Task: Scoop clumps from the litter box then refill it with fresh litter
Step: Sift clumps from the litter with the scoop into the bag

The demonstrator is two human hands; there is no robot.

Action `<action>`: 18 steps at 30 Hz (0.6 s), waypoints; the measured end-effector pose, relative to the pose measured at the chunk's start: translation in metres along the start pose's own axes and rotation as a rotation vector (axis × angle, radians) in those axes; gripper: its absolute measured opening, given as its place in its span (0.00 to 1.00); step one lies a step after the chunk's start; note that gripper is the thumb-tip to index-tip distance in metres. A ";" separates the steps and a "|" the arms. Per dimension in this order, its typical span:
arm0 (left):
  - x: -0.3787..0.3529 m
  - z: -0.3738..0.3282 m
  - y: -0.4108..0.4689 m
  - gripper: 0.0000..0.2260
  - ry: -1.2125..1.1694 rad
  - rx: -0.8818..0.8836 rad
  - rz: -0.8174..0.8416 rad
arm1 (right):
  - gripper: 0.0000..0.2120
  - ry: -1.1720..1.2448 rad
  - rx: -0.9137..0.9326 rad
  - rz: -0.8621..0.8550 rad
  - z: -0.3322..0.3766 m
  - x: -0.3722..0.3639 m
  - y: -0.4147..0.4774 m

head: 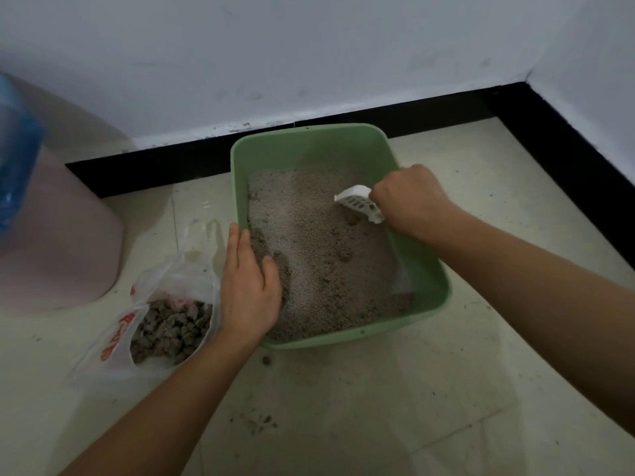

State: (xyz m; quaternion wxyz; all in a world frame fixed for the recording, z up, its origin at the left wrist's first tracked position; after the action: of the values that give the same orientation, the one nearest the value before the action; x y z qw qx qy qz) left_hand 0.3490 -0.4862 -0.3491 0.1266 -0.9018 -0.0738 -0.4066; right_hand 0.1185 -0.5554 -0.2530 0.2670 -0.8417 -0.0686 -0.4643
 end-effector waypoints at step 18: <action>-0.001 0.003 0.000 0.24 -0.099 0.014 -0.009 | 0.20 0.175 0.287 -0.035 0.012 0.006 -0.029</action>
State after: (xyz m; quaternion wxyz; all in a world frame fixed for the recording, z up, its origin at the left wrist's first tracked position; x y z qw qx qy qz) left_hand 0.3506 -0.4852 -0.3519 0.1273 -0.9195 -0.0870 -0.3617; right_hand 0.1205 -0.5252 -0.2422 0.3812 -0.7501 -0.1253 -0.5257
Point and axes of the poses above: each hand's wrist, its own y-axis towards the middle knuckle, its own x-axis out of the back of the hand, z = x × y, the point moved 1 cm from there along y, towards the middle knuckle, and after that the axes turned 15 degrees about x, right-handed, at the moved point
